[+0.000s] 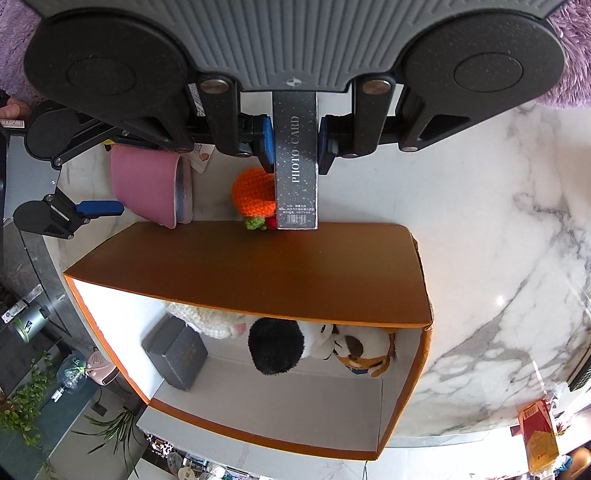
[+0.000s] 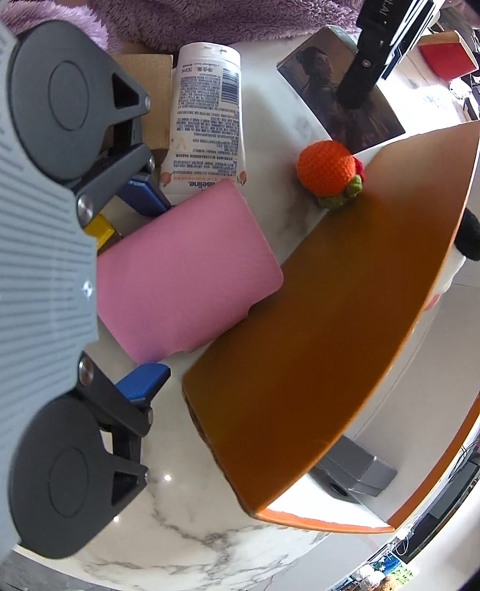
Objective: Organize objects
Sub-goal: 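Grasp the pink card holder with the right tool while the left tool holds the PHOTO CARD box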
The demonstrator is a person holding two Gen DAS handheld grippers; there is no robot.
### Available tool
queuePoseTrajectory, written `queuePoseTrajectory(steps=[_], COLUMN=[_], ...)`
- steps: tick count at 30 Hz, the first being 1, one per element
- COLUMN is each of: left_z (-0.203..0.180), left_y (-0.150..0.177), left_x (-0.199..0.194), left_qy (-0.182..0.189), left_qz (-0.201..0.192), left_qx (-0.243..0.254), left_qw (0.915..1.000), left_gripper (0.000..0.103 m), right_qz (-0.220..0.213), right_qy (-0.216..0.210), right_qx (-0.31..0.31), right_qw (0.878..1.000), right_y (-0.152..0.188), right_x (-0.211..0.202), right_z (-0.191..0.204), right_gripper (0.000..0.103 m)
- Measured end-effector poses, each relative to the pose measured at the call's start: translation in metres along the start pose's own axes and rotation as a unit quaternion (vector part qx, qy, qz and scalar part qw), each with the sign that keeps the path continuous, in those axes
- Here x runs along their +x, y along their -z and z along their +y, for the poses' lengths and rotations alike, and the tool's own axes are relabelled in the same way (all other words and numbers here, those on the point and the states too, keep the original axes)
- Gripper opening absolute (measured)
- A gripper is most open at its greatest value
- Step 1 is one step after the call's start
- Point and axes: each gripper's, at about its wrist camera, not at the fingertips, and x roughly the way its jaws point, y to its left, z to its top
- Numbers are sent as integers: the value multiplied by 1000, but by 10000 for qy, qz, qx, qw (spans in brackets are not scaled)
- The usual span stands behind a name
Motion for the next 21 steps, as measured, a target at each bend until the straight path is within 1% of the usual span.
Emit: queuePoseTrajectory(steps=[3,4,5,6,8,10,12,13,15,16,20,21], left_z=[1,2,3,3,4,5,4,4,3,3,2,1], left_y=[1,1,1,1,1,3,4,5,6,7,7,7], left_x=[-5,-7,-9,-11,-12,-13,-15,-16,-18,-19,-25,-27], left_qy=[1,-2,-4,-5,-21,-22,-2,2,-5,-8,13,21], left_qz=[-55,-74,-96,-117,-130,-128,-128,-134,-148,-155,-208,-231], left_qx=[29,30,29,33,28,28,36,41,40,38,41,51], left_qw=[10000,10000,9999,9999,9999,9999,9999,9999,9999,9999,9998,9997], left_gripper=[27,26,27,26,26,27,27,26,26,27,26,26], right_qz=[14,13,-71,-116,-149,-170,-230,-266,-354,-403,-630,-658], right_qy=[78,88,92,52,22,43,98,154,297,337,404,407], right_qx=[40,57,13,20,85,98,69,38,-49,-66,105,182], right_qw=[10000,9999,9999,9999,9999,9998,9997,9995,9989,9986,9971,9968], right_y=[0,1,1,1,-1,-1,1,1,2,2,0,-6], right_x=[-2,-4,-9,-16,-25,-29,-34,-37,-45,-48,-65,-66], right_z=[2,3,5,6,7,8,15,17,24,25,24,20], right_gripper=[85,80,72,62,52,48,41,39,31,30,20,18])
